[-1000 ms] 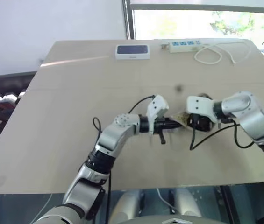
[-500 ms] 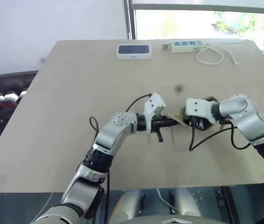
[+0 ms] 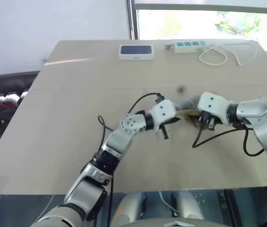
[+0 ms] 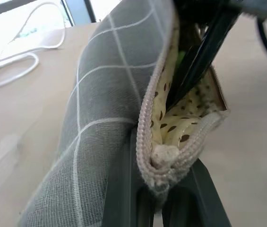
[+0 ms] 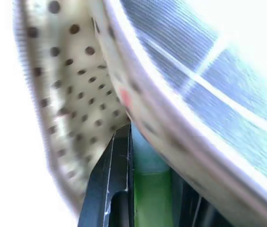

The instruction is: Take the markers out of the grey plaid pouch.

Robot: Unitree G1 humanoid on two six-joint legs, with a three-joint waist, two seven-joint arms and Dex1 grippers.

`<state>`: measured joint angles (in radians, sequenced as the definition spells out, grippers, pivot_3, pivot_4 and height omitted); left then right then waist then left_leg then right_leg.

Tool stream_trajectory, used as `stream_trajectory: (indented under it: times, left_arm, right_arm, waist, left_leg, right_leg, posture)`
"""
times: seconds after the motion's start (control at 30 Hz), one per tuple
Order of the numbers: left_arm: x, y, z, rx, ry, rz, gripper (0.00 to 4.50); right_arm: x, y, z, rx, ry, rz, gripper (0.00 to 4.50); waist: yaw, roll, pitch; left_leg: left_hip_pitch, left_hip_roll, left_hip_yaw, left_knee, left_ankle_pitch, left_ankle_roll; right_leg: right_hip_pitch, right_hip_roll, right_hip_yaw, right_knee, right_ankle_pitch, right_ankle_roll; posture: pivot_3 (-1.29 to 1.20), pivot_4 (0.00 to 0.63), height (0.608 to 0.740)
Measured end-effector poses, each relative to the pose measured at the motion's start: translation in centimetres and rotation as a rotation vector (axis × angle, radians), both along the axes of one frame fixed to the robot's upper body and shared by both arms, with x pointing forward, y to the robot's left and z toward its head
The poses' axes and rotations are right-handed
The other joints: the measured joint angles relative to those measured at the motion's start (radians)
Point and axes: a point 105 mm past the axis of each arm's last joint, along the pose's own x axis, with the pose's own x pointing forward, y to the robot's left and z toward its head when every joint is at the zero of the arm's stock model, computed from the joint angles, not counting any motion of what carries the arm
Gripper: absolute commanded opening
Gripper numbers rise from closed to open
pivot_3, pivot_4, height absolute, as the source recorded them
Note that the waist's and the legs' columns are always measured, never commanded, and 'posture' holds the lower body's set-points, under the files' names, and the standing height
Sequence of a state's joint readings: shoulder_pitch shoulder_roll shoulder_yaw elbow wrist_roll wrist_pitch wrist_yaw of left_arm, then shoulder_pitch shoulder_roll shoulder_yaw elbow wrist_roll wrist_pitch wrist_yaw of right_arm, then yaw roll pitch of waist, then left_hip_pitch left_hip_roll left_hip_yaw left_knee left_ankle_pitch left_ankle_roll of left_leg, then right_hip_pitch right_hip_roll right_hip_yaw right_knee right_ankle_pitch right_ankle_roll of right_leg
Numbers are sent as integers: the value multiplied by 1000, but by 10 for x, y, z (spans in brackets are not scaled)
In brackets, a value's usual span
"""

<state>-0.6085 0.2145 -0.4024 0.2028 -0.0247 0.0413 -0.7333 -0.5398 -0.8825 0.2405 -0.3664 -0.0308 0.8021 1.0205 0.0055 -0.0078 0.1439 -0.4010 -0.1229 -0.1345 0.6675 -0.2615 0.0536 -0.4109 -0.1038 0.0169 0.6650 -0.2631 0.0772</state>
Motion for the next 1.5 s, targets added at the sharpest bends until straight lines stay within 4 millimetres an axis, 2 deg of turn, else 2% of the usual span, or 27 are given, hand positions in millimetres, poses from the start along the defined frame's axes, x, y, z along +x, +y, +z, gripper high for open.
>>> stream_trajectory:
  times: [0.13,0.43,0.67,0.87,1.03,1.2,1.33,1.5]
  left_arm:
    - [8,-2,2,-14,-29,45,0]
    - [11,-4,2,-62,15,89,0]
    - [7,-2,-3,-159,154,109,0]
    - [7,-5,4,-239,260,118,0]
    - [7,-7,4,-246,284,120,0]
    - [5,-3,6,-248,270,123,0]
    - [1,4,11,-225,192,110,0]
    - [0,7,12,-181,98,105,0]
  right_arm:
    - [2,-6,1,-1,-24,-46,412]
    - [4,-7,-5,-17,-40,-88,412]
    - [4,-8,-11,-54,-46,-86,412]
    - [5,-11,-11,-94,-68,-83,412]
    - [6,-11,-13,-94,-69,-92,412]
    - [13,-6,-17,-27,-80,-140,412]
    - [17,4,-34,140,-1,-210,412]
    - [21,8,-33,190,-14,-214,412]
  waist:
    - [5,0,0]
    - [7,0,0]
    - [6,0,0]
    - [7,0,0]
    - [6,0,0]
    - [5,0,0]
    - [6,0,0]
    - [8,0,0]
  left_leg:
    - [0,0,0,0,0,0]
    - [0,0,0,0,0,0]
    - [0,0,0,0,0,0]
    - [0,0,0,0,0,0]
    - [0,0,0,0,0,0]
    - [0,0,0,0,0,0]
    - [0,0,0,0,0,0]
    - [0,0,0,0,0,0]
  right_leg:
    - [0,0,0,0,0,0]
    - [0,0,0,0,0,0]
    - [0,0,0,0,0,0]
    - [0,0,0,0,0,0]
    - [0,0,0,0,0,0]
    - [0,0,0,0,0,0]
    - [0,0,0,1,0,0]
    - [0,0,0,0,0,0]
  posture:
    - [0,150,738]
    - [0,150,738]
    - [0,150,738]
    - [0,150,738]
    - [0,150,738]
    - [0,150,738]
    - [0,150,738]
    - [0,150,738]
